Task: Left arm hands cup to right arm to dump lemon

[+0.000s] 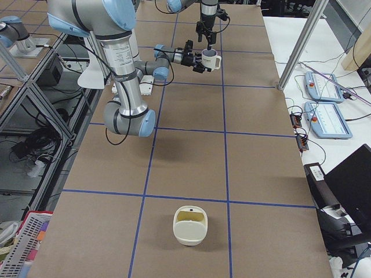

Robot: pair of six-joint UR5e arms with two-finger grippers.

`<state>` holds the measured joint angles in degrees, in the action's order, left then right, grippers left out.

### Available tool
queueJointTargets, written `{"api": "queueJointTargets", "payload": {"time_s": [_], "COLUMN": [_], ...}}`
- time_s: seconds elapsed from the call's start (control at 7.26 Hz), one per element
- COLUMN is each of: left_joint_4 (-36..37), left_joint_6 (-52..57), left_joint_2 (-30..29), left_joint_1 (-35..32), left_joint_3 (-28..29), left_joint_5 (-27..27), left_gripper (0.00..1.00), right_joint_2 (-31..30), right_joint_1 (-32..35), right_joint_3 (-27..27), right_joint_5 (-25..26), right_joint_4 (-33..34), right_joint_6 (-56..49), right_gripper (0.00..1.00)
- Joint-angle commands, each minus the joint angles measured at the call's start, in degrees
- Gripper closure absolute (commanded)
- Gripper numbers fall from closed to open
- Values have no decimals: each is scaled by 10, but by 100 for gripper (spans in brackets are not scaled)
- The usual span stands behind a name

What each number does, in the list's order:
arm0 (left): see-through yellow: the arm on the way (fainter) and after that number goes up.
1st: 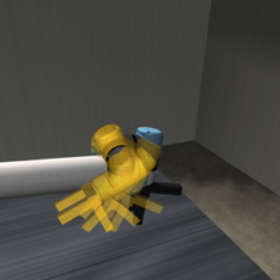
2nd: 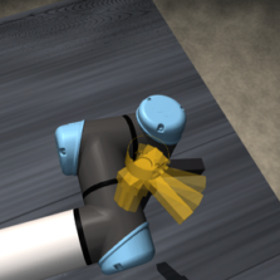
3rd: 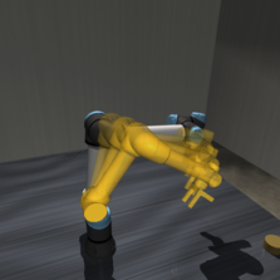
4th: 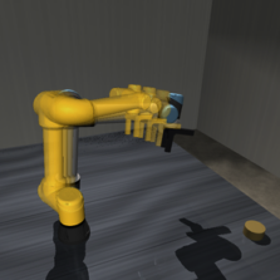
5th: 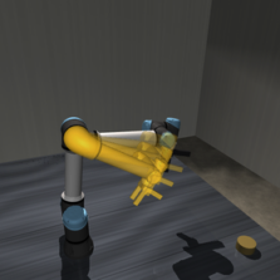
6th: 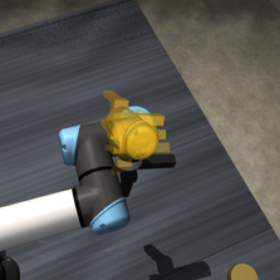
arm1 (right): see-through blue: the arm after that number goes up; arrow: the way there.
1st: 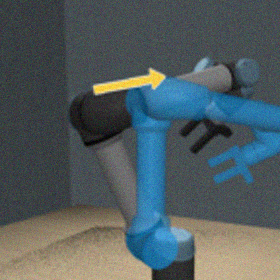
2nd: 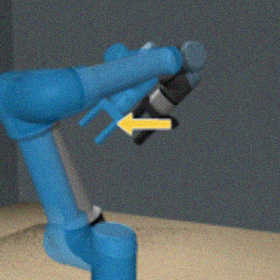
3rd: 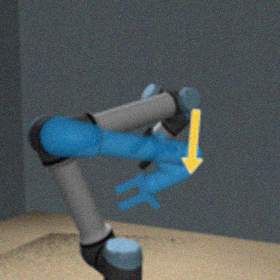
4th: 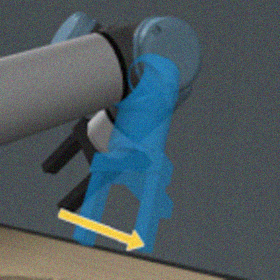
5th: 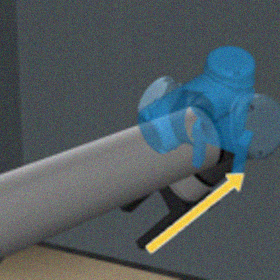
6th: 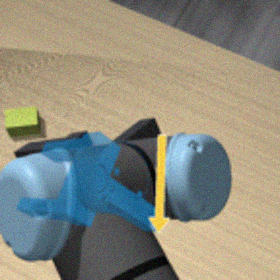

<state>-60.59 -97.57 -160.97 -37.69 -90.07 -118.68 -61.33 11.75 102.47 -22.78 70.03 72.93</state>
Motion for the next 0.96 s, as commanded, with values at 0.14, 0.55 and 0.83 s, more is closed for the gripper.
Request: {"api": "queueJointTargets", "payload": {"time_s": [0.14, 0.55, 0.83], "left_joint_4": [-2, -2, -3], "left_joint_6": [1, 1, 1], "left_joint_2": [0, 0, 0], "left_joint_1": [0, 2, 2], "left_joint_3": [15, 11, 9], "left_joint_5": [1, -2, -1], "left_gripper": [8, 31, 44], "right_joint_2": [-3, -5, -4], "right_joint_1": [-8, -8, -9], "right_joint_3": [16, 16, 16], "right_joint_5": [4, 4, 4], "right_joint_4": [0, 0, 0], "right_joint_6": [-1, -1, -1], "right_gripper": [67, 67, 67]}}
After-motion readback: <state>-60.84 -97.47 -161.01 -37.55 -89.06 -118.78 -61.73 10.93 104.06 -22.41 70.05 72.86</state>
